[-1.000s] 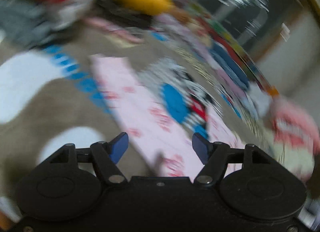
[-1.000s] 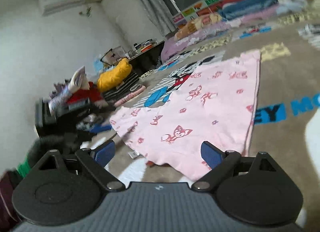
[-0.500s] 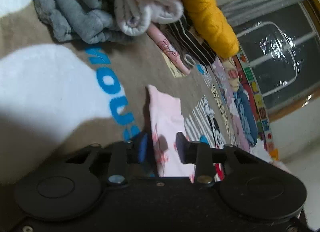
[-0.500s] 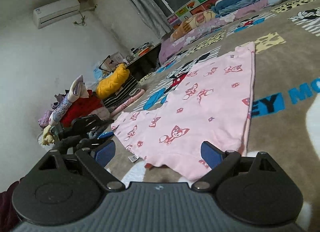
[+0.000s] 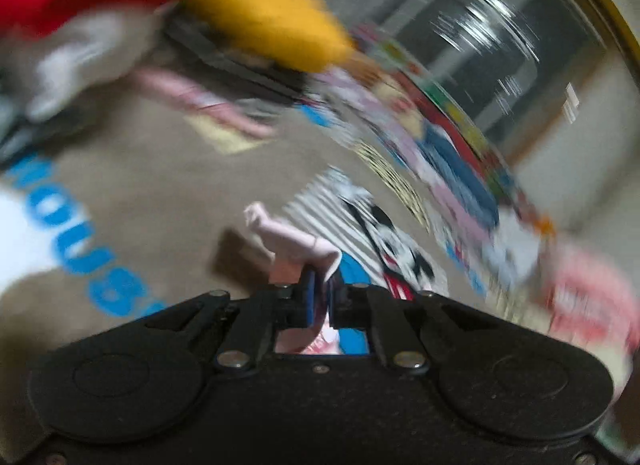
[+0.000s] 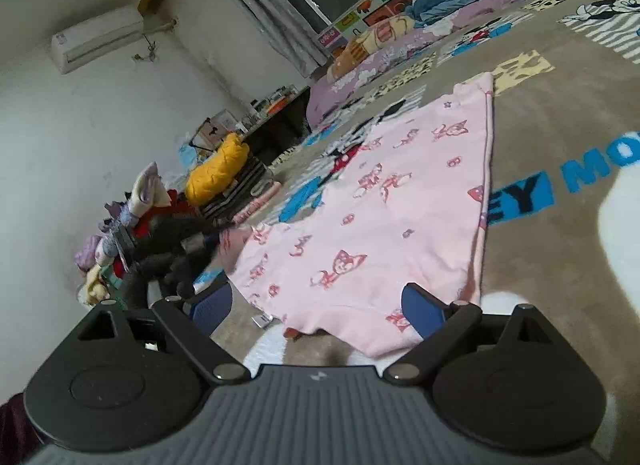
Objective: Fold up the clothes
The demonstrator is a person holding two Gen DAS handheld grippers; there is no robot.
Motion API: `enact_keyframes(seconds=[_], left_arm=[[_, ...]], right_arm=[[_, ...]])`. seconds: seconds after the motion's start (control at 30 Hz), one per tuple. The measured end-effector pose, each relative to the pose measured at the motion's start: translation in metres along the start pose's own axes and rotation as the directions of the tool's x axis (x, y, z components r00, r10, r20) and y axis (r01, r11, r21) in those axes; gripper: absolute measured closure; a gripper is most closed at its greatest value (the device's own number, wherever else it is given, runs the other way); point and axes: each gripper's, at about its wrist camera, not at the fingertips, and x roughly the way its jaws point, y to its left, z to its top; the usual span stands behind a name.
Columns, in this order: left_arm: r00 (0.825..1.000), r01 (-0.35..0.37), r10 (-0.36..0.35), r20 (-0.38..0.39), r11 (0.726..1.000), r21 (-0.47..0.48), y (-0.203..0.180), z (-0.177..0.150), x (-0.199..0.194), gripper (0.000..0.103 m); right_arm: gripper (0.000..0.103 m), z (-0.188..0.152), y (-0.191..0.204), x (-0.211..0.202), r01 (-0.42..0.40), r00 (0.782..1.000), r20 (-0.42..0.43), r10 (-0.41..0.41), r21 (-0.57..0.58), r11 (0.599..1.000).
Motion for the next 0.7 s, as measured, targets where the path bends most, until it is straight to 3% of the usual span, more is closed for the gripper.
enact_keyframes(seconds=[0.13,0.23,0.37,0.47,0.57,0.63,0.67,0.7], left_arm=[[0.998,0.054,-0.051,-0.020,0.979,0.197,-0.039,-0.021,-0.003,0.100],[0.995,0.100,-0.091,-0.042,0.937,0.333,-0.065,-0.039,-0.006,0.100],[0.989,0.149,-0.128,-0.077,0.855,0.497,-0.096,-0.064,-0.007,0.100],[0.982,0.188,-0.145,-0.120,0.772,0.608,-0.115,-0.085,0.000,0.100],[0.952,0.298,-0.166,-0.256,0.685,0.665,-0.128,-0.108,0.007,0.098],[0.940,0.323,-0.131,-0.314,0.635,0.702,-0.133,-0.123,0.010,0.077],[0.936,0.331,-0.122,-0.329,0.617,0.714,-0.133,-0.128,0.010,0.055],[0.931,0.348,-0.133,-0.341,0.609,0.712,-0.133,-0.128,0.006,0.051]], right_arm=[[0.011,0.002,0.000,0.001,-0.005,1.000,0.003,0.004,0.034,0.999],[0.011,0.006,-0.001,0.001,-0.034,0.999,0.023,0.032,0.093,0.995],[0.011,0.012,-0.001,0.002,-0.065,0.998,0.036,0.060,0.150,0.987],[0.011,0.015,-0.002,0.006,-0.091,0.996,0.040,0.084,0.208,0.974],[0.011,0.014,-0.005,0.010,-0.104,0.994,0.043,0.096,0.259,0.960],[0.011,0.014,-0.007,0.013,-0.113,0.993,0.050,0.102,0.296,0.949],[0.011,0.014,-0.009,0.015,-0.118,0.993,0.055,0.106,0.317,0.941],[0.011,0.014,-0.011,0.017,-0.123,0.992,0.060,0.110,0.338,0.933]])
